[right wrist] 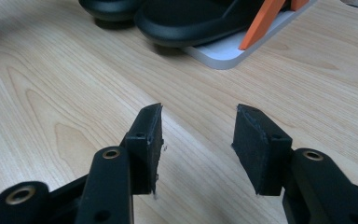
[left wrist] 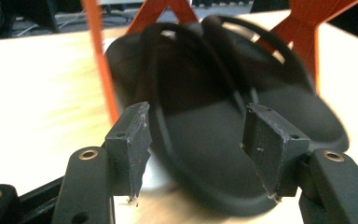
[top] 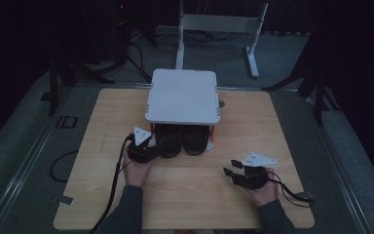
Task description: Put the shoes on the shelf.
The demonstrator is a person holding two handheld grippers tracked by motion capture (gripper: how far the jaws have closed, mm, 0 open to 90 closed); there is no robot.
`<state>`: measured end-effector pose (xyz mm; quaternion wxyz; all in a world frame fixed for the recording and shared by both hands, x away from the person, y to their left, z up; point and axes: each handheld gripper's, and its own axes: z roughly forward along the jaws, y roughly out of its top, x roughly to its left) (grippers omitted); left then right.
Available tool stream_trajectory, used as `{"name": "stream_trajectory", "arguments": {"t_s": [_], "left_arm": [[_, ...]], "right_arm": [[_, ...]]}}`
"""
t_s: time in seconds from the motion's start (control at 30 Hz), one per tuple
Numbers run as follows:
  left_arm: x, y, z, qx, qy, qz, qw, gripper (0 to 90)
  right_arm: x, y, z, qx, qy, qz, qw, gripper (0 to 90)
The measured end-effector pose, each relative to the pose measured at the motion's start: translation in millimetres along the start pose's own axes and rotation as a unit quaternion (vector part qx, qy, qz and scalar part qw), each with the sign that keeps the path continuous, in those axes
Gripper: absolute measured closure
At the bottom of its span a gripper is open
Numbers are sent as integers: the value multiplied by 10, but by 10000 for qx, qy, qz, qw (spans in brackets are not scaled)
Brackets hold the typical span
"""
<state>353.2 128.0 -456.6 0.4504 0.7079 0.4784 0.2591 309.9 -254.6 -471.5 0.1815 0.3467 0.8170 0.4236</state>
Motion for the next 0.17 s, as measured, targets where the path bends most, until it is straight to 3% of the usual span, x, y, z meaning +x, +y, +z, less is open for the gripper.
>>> {"name": "stream_trajectory", "arguments": {"t_s": [0.1,0.17], "left_arm": [[102,-79,-47,160,113,-19,9998,426],[198,-158,-71,365,304,-2,9989,418]], "right_arm": [[-16,5,-1,64,-78,-31,9999,510],[-40,9,0,114,-157,-65,9998,506]]}}
